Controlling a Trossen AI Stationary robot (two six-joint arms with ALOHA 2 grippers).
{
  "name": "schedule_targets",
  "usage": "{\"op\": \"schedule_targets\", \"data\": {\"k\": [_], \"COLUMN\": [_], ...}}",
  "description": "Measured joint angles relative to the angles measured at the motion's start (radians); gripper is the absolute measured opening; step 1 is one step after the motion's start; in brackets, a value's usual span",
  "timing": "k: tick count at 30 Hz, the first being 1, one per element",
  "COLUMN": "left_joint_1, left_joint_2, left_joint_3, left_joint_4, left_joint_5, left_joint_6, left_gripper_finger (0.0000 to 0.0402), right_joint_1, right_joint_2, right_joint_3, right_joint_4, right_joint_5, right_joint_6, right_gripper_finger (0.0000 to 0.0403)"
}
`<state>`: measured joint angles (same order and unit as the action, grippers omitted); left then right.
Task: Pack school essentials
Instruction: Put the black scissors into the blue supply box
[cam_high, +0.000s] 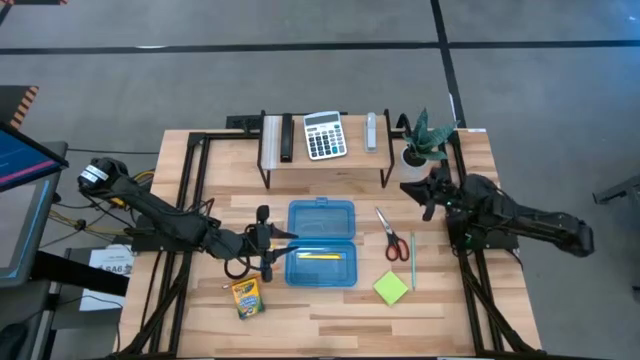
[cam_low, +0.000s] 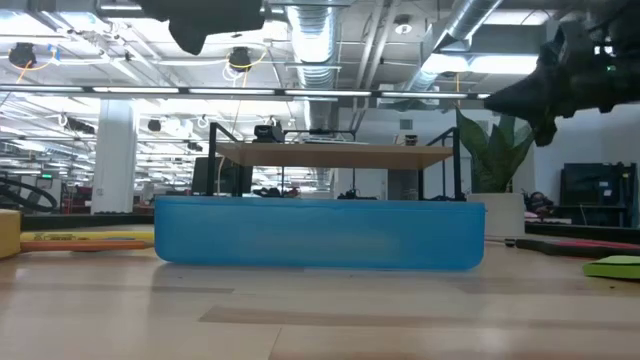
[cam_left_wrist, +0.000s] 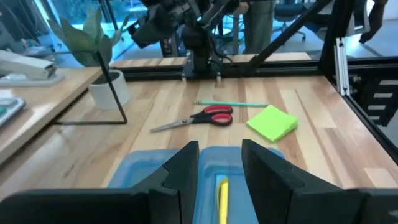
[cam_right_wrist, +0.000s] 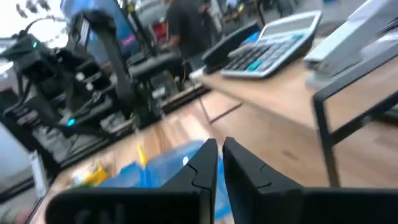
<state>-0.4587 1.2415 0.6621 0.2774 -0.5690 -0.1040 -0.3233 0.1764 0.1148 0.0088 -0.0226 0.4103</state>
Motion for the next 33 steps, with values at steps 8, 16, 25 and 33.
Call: {"op": "schedule_targets", "data": {"k": [8,16,25,33], "left_joint_1": [0.000,0.017,0.018,0.018], "left_joint_2": [0.000,-0.027,-0.031,-0.031], "left_joint_3": [-0.079,-0.218,-0.220,-0.220], "left_joint_4": [0.111,0.324,0.325,0.325], "left_joint_5": [-0.017,-0.022,-0.043,-0.045], "left_joint_6": [0.006,-0.029,-0.030,-0.048], "left_gripper_finger": [0.0112,0.0112,0.0112,0.0112], "right_joint_1": [0.104,0.220,0.341,0.432], "right_joint_2": [0.198,0.360,0.502,0.602], "right_joint_3": [0.070,0.160,0.259,0.317], "right_joint_4": [-0.060,-0.068,-0.233,-0.335], "right_joint_5": [0.002,0.023,0.115,0.130], "right_joint_6": [0.000,-0.004,0.000,0.077], "right_gripper_finger": [0.0099,0.0133,0.0130,0.0136]}}
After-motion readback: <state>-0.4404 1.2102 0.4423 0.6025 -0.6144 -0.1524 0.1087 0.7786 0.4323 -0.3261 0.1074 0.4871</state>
